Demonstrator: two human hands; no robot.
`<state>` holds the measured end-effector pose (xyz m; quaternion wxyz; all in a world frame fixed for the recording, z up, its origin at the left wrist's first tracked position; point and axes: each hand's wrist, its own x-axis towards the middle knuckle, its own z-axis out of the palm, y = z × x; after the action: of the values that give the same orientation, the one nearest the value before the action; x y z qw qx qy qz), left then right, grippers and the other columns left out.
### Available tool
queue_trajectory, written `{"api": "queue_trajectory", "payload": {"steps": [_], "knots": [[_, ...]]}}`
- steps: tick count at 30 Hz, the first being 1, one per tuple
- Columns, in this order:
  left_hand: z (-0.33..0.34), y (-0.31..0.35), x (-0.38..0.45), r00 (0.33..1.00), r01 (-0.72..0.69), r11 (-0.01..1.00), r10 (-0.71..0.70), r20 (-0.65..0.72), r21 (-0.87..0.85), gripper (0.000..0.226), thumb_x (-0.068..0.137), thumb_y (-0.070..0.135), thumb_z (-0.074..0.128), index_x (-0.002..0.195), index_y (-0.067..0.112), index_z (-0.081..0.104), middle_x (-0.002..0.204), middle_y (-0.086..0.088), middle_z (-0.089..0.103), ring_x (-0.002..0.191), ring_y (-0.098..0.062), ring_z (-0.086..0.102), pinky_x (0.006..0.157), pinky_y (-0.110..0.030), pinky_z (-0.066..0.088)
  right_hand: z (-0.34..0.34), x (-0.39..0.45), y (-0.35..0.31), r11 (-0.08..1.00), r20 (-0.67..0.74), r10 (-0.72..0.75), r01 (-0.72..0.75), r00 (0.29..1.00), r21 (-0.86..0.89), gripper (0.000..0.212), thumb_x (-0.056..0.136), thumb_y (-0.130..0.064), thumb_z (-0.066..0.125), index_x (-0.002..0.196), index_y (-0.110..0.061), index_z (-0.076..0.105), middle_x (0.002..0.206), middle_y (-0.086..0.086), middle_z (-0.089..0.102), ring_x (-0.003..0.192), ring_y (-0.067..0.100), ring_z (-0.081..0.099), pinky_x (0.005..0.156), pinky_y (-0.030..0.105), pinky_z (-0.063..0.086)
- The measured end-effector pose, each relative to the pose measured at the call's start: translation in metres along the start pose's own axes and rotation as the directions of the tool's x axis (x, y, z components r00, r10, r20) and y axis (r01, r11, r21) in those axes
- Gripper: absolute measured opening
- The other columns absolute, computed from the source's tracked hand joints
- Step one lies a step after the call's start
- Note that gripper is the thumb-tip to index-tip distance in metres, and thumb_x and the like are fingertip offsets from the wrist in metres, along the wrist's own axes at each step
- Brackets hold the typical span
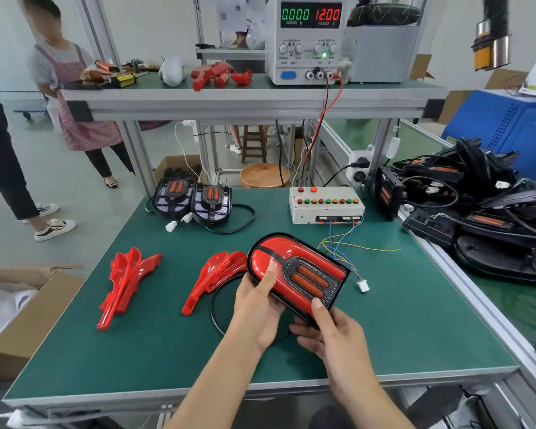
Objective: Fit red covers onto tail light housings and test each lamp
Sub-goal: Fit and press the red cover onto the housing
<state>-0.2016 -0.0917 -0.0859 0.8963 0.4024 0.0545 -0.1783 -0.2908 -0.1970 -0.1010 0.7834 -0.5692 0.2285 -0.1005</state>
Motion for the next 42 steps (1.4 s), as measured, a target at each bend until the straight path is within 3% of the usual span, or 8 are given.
{"api": "queue_trajectory", "payload": {"steps": [5, 15, 19, 21, 25, 31, 37, 42], "knots": [[0.0, -0.001, 0.0, 1.0, 0.012, 1.0, -0.013, 0.015, 0.012, 0.055, 0.084, 0.029, 0.07, 0.132, 0.007, 0.058, 0.122, -0.016, 0.073, 0.106, -0.029, 0.072, 0.088, -0.044, 0.061, 0.0, -0.003, 0.002, 0.998, -0.009, -0.052, 0.052, 0.999, 0.031, 0.023, 0.099, -0.027, 0.061, 0.105, -0.008, 0.074, 0.091, 0.016, 0.078, 0.086, 0.034, 0.077, 0.069, 0.026, 0.061], [-0.004, -0.002, 0.0, 0.999, 0.033, 0.999, -0.033, 0.041, -0.004, 0.053, 0.088, 0.026, 0.068, 0.136, 0.007, 0.057, 0.126, -0.017, 0.071, 0.113, -0.033, 0.069, 0.095, -0.048, 0.058, -0.002, -0.001, 0.003, 0.997, -0.004, -0.041, 0.042, 0.999, 0.072, 0.017, 0.1, -0.02, 0.062, 0.103, -0.009, 0.074, 0.091, 0.016, 0.078, 0.086, 0.032, 0.077, 0.068, 0.024, 0.061], [-0.005, 0.003, 0.004, 0.994, 0.098, 0.995, -0.097, 0.053, -0.011, 0.063, 0.094, 0.054, 0.055, 0.137, 0.009, 0.061, 0.131, -0.015, 0.069, 0.123, -0.03, 0.066, 0.102, -0.048, 0.053, -0.005, -0.001, 0.008, 0.995, 0.009, -0.041, 0.04, 0.999, 0.091, 0.02, 0.1, -0.02, 0.061, 0.107, -0.007, 0.074, 0.093, 0.016, 0.078, 0.089, 0.032, 0.077, 0.071, 0.024, 0.061], [-0.005, 0.004, 0.008, 0.994, 0.109, 0.993, -0.11, -0.022, -0.038, 0.064, 0.097, 0.061, 0.048, 0.134, 0.011, 0.064, 0.127, -0.012, 0.072, 0.117, -0.027, 0.07, 0.098, -0.046, 0.054, -0.006, -0.001, 0.011, 0.995, 0.017, -0.032, 0.03, 0.999, 0.094, 0.021, 0.1, -0.021, 0.061, 0.109, -0.007, 0.073, 0.094, 0.016, 0.078, 0.09, 0.032, 0.077, 0.072, 0.024, 0.061], [-0.009, 0.0, 0.017, 0.982, 0.064, 0.998, -0.067, -0.179, -0.02, 0.047, 0.101, 0.049, 0.056, 0.123, 0.01, 0.068, 0.113, -0.01, 0.077, 0.099, -0.024, 0.076, 0.079, -0.041, 0.062, -0.007, -0.003, 0.016, 0.995, 0.036, -0.025, 0.022, 0.999, 0.097, 0.02, 0.099, -0.021, 0.062, 0.109, -0.007, 0.073, 0.095, 0.017, 0.078, 0.09, 0.032, 0.077, 0.072, 0.024, 0.06], [-0.01, 0.0, 0.022, 0.975, 0.021, 0.997, -0.004, -0.22, 0.074, 0.032, 0.103, 0.041, 0.057, 0.112, 0.014, 0.071, 0.103, -0.006, 0.079, 0.087, -0.02, 0.078, 0.08, -0.043, 0.061, -0.007, -0.002, 0.018, 0.993, 0.048, -0.029, 0.023, 0.998, 0.118, 0.021, 0.099, -0.019, 0.061, 0.109, -0.005, 0.074, 0.098, 0.019, 0.077, 0.094, 0.034, 0.076, 0.076, 0.025, 0.061], [-0.007, -0.001, 0.021, 0.971, 0.058, 0.998, -0.053, -0.233, 0.015, 0.037, 0.103, 0.042, 0.057, 0.121, 0.012, 0.069, 0.109, -0.007, 0.078, 0.098, -0.023, 0.077, 0.087, -0.044, 0.06, -0.008, -0.003, 0.018, 0.989, 0.035, -0.02, 0.014, 0.999, 0.148, 0.021, 0.099, -0.018, 0.063, 0.112, -0.006, 0.075, 0.104, 0.017, 0.077, 0.096, 0.034, 0.076, 0.079, 0.026, 0.061], [-0.007, 0.001, 0.02, 0.974, 0.067, 0.996, -0.076, -0.213, -0.052, 0.04, 0.103, 0.043, 0.056, 0.123, 0.011, 0.069, 0.11, -0.008, 0.078, 0.096, -0.023, 0.077, 0.069, -0.037, 0.063, -0.005, -0.004, 0.017, 0.994, 0.008, -0.015, 0.014, 1.0, 0.107, 0.021, 0.099, -0.019, 0.062, 0.113, -0.007, 0.074, 0.101, 0.016, 0.078, 0.093, 0.031, 0.077, 0.076, 0.023, 0.06]]}}
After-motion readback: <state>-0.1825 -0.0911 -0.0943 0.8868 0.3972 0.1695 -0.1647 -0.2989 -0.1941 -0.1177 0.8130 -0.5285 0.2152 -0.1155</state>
